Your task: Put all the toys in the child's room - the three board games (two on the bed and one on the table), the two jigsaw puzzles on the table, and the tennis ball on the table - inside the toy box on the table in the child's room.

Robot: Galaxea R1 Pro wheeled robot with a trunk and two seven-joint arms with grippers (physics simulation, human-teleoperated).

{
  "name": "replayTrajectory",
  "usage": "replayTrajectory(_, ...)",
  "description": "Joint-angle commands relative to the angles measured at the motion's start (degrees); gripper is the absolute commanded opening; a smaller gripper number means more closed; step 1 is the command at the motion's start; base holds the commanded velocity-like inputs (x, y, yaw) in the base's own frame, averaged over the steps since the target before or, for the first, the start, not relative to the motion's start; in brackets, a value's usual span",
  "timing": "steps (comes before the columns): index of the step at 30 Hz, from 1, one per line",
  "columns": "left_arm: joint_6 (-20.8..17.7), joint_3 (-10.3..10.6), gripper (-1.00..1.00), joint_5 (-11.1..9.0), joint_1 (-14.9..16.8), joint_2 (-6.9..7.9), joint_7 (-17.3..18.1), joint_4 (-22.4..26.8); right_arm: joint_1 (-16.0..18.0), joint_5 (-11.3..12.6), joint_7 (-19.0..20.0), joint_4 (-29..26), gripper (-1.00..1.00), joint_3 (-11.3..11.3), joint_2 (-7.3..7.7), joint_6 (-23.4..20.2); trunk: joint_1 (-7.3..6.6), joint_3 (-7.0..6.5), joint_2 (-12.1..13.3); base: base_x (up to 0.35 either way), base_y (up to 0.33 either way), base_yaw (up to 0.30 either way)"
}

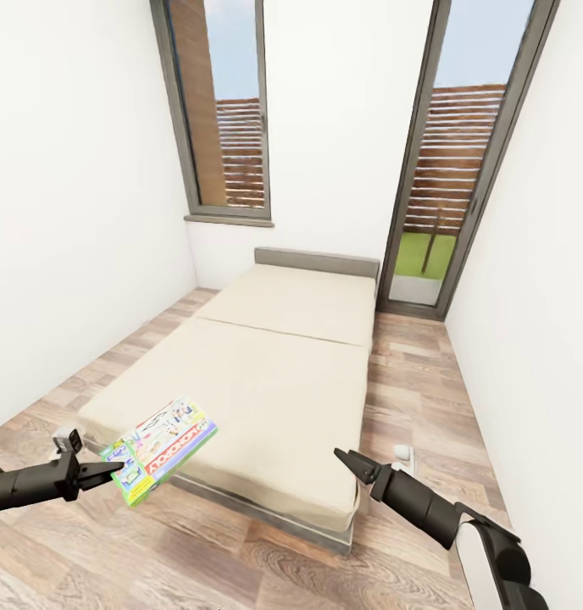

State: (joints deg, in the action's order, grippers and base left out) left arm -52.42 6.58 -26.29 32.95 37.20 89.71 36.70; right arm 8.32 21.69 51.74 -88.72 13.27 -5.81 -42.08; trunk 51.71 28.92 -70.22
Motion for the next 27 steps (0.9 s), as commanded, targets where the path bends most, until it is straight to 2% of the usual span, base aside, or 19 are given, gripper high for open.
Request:
replayTrajectory(1,-0.58,0.29,-1.0,-0.25,0.1,0.06,0.29,-0.05,0.03,0.09,0.13,-0.03,1.0,0.09,-0.06,-0.31,-0.22,-0.13,0.38,0.0,0.0,0.282)
replayTrajectory(7,-0.58,0.28,-1.0,-0.25,0.1,0.31,0.29,-0.13,0.03,0.03,-0.03,-0.01,1.0,-1.62,-0.01,-0.21,-1.54,-1.2,2.78,-0.13,0.0,0.282)
replayTrajectory(12,-0.58,0.28,-1.0,-0.25,0.1,0.61,0.29,-0.21,0.03,0.02,-0.04,0.01,1.0,-1.88,-0.02,-0.18,-2.64,-2.1,4.79,-0.11,0.0,0.282)
replayTrajectory(27,-0.58,0.34,-1.0,-0.25,0.1,0.85,0.29,-0.29,0.03,-0.09,-0.1,0.0,1.0,-3.24,-0.07,0.0,-5.93,-4.79,10.8,-0.006,0.0,0.282)
